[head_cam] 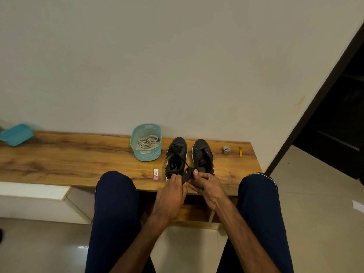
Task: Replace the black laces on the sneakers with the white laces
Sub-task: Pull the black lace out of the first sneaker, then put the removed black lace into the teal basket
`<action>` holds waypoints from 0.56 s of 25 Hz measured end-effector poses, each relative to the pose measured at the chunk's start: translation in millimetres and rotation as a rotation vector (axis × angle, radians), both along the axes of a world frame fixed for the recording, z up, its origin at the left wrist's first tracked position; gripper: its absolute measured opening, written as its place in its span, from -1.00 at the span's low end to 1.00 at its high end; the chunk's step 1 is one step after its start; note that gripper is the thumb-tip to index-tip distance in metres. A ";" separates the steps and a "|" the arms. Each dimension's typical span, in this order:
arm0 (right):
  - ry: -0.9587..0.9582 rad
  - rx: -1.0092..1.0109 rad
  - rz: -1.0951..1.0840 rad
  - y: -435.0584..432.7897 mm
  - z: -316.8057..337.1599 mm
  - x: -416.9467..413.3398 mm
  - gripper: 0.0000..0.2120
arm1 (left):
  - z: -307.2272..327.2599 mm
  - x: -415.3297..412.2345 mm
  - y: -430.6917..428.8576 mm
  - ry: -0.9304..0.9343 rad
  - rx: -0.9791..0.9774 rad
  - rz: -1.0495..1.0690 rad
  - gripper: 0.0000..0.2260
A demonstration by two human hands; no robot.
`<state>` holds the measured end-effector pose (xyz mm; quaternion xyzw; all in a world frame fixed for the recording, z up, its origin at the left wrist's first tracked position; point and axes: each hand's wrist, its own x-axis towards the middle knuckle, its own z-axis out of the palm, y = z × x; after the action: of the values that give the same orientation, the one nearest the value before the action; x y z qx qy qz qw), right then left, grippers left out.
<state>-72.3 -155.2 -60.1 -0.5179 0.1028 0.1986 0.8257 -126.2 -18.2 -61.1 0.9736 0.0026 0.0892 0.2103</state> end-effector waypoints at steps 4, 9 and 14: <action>-0.057 -0.027 -0.039 17.5 -5.1 -2.5 -0.79 | -3.2 2.4 -3.2 0.036 0.165 -0.001 -0.79; -0.097 -0.057 -0.182 27.0 -8.8 2.2 -0.77 | -5.7 8.3 -6.9 0.076 0.076 0.016 -0.76; -0.089 -0.021 -0.223 33.0 -11.7 11.3 -0.78 | -10.0 14.7 1.8 0.122 -0.039 0.023 -0.69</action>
<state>-61.0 -122.2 -71.8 -0.5201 0.1249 0.0813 0.8410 -111.5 -16.4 -71.2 0.9728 0.0283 0.0320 0.2278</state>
